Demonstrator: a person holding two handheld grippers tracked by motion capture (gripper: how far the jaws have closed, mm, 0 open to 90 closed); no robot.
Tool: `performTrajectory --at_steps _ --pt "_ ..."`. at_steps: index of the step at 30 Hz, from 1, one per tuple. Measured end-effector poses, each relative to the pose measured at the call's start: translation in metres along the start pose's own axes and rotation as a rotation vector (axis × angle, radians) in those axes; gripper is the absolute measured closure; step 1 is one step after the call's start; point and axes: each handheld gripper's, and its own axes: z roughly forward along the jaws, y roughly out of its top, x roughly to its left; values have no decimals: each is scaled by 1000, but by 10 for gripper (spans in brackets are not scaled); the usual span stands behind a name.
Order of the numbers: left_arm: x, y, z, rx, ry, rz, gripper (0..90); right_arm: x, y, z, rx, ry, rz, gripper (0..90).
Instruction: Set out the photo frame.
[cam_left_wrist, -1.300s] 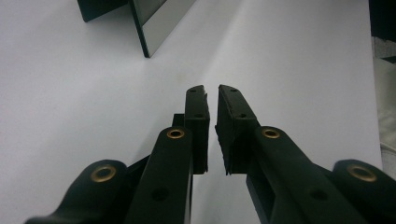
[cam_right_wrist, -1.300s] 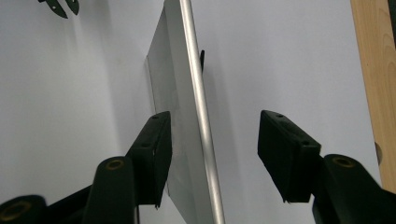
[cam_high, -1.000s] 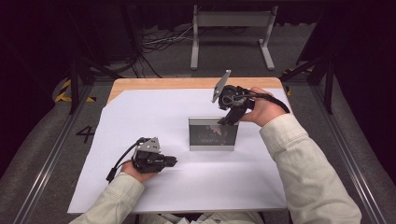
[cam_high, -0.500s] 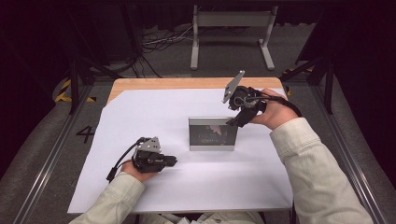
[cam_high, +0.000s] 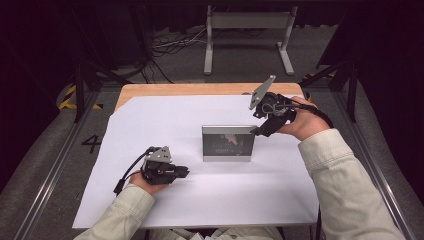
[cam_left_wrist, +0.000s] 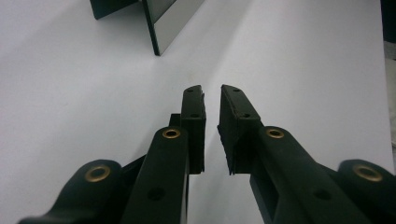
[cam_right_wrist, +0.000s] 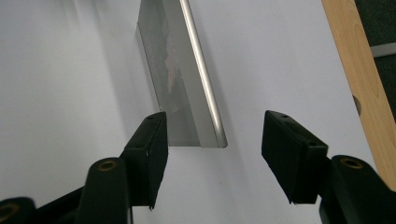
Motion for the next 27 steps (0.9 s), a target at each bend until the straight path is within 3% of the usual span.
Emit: performTrajectory --at_steps 12,27 --pt "2 -1 -2 3 12 -3 796 -2 -24 -4 -17 -9 34 410" --pt "5 -2 -4 -2 26 -12 795 -1 -73 -1 -28 -21 114 410"
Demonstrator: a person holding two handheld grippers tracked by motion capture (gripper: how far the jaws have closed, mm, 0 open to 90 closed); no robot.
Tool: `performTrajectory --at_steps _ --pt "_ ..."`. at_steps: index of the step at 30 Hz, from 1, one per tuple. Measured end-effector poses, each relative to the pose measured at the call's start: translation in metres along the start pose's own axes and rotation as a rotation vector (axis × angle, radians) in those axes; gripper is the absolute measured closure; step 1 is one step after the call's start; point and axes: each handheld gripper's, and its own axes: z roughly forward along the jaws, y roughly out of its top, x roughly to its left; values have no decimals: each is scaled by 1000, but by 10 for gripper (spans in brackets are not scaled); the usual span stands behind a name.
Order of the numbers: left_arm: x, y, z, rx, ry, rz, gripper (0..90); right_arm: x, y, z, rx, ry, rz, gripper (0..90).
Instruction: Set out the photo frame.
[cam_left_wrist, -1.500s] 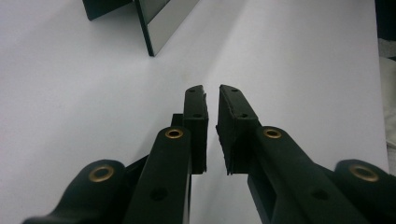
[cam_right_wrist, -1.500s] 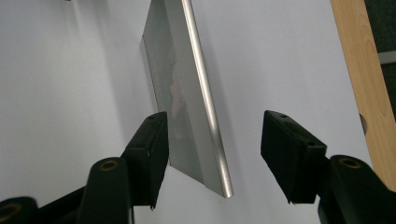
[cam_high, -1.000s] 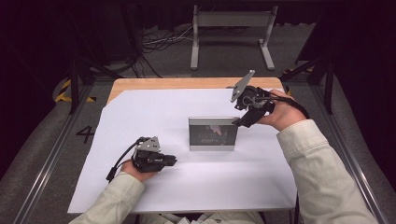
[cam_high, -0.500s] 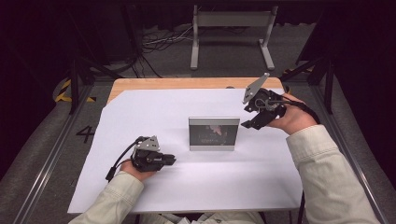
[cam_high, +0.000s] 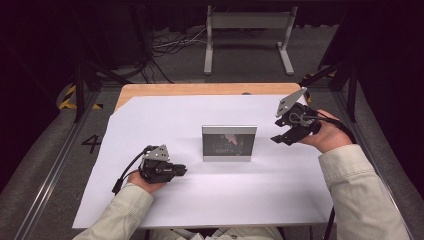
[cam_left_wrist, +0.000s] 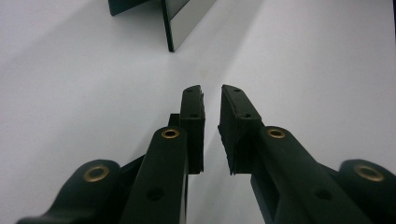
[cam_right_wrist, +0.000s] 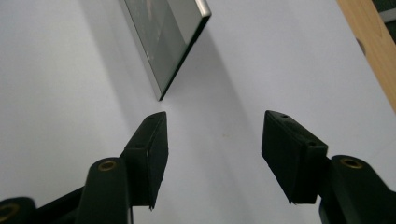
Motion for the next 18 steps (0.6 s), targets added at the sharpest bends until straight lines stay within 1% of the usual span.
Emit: performTrajectory --at_steps 1,2,3,4,5,6,12,18 --pt "0 -1 0 -1 2 -5 795 0 -8 2 3 2 13 410" --pt "0 -1 0 -1 2 -5 795 0 -8 2 3 2 13 410" --pt "1 -1 -1 0 2 -7 795 0 -15 4 1 3 31 410" --pt "1 -1 -1 0 2 -7 795 0 -15 4 1 3 31 410" --pt "1 -1 0 -1 5 -6 795 -1 -21 5 -1 6 38 409" --pt "1 -1 0 0 3 -7 795 0 -24 6 -2 6 47 409" --pt "1 -1 0 0 7 -8 794 0 -32 10 -4 12 64 398" --pt "1 -1 -1 0 6 -8 794 0 -34 12 0 13 72 398"
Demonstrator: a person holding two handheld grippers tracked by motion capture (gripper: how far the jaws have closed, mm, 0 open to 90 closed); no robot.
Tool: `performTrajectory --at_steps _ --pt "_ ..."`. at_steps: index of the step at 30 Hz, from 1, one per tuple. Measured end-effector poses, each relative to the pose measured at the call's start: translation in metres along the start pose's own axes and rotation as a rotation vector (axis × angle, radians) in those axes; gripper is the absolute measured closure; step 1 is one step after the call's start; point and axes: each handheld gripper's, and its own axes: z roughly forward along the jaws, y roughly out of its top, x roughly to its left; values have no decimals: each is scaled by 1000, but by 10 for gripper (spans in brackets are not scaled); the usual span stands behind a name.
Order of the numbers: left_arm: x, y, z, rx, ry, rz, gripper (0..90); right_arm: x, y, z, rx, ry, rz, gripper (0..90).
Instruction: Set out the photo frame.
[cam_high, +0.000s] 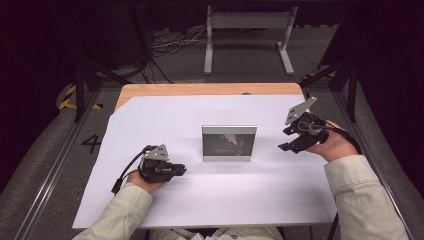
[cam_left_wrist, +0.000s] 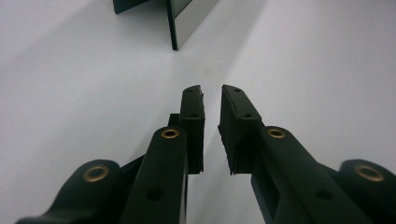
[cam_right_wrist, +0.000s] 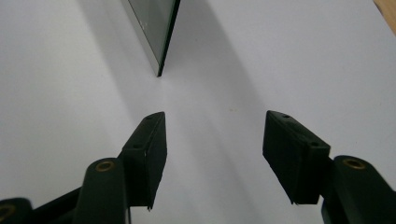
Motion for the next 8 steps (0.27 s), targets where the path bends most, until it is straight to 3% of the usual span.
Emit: performTrajectory --at_steps 8 --pt "0 0 0 -1 3 3 780 2 0 1 -8 2 -4 395"
